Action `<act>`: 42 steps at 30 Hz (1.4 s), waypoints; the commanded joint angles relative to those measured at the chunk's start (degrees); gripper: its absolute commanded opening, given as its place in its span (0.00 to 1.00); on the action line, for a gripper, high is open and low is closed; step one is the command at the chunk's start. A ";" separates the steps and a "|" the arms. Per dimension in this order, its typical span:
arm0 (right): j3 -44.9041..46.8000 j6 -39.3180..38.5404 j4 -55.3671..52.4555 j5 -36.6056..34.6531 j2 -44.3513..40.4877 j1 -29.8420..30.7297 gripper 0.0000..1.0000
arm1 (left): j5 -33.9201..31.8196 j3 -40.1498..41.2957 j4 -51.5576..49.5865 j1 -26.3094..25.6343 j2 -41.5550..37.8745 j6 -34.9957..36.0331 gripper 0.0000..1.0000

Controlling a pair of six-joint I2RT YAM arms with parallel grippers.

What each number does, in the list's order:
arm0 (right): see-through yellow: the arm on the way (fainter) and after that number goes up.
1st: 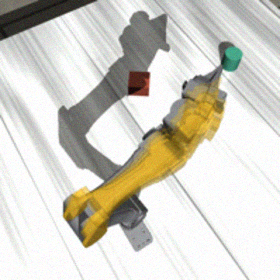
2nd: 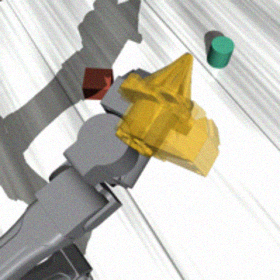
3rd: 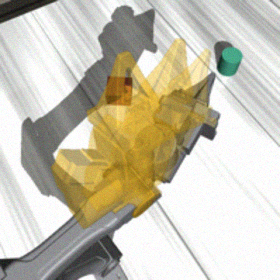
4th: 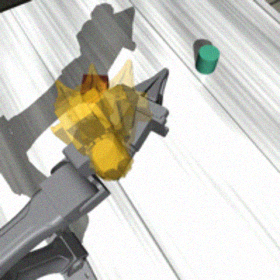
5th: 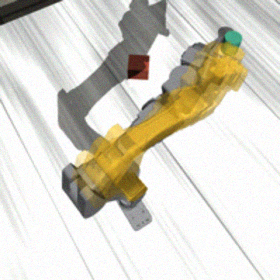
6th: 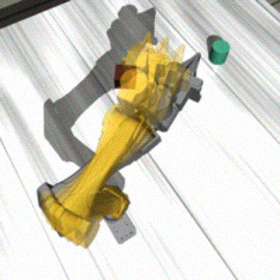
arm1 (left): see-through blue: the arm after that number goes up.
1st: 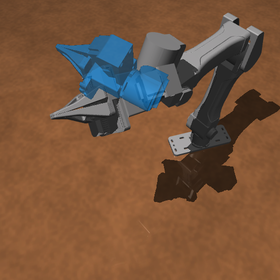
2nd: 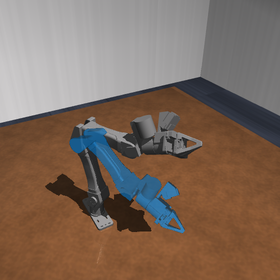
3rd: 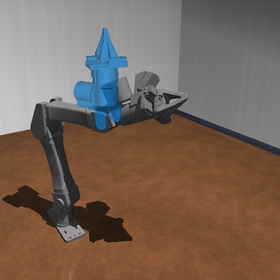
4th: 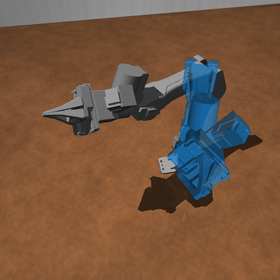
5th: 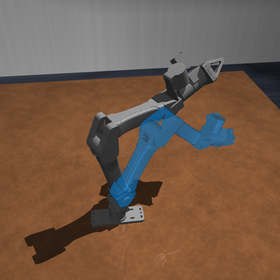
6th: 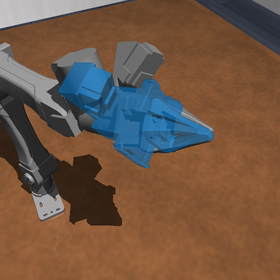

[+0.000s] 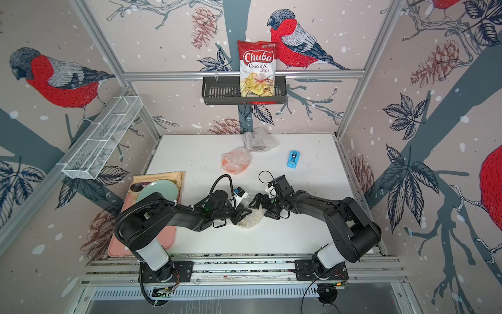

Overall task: Wrap dinner plates in bubble wrap
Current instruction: Wrap the plate in the bubble wrap.

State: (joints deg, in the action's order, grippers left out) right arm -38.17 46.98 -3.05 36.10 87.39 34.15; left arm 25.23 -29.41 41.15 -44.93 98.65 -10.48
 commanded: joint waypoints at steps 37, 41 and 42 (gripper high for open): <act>11.10 38.23 32.46 -36.53 5.72 7.49 0.00 | -27.40 -21.72 -39.05 1.55 -9.56 -21.93 0.65; 12.16 45.59 36.18 -38.54 8.36 9.87 0.00 | -24.26 -26.56 -38.80 1.25 -1.29 -25.14 0.44; 12.16 46.12 36.68 -38.48 8.75 10.12 0.03 | -25.55 -27.42 -40.02 0.95 0.44 -26.48 0.39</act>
State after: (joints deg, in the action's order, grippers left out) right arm -26.46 85.52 35.68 2.39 94.91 43.86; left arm 2.04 -54.61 6.11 -43.51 96.12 -32.01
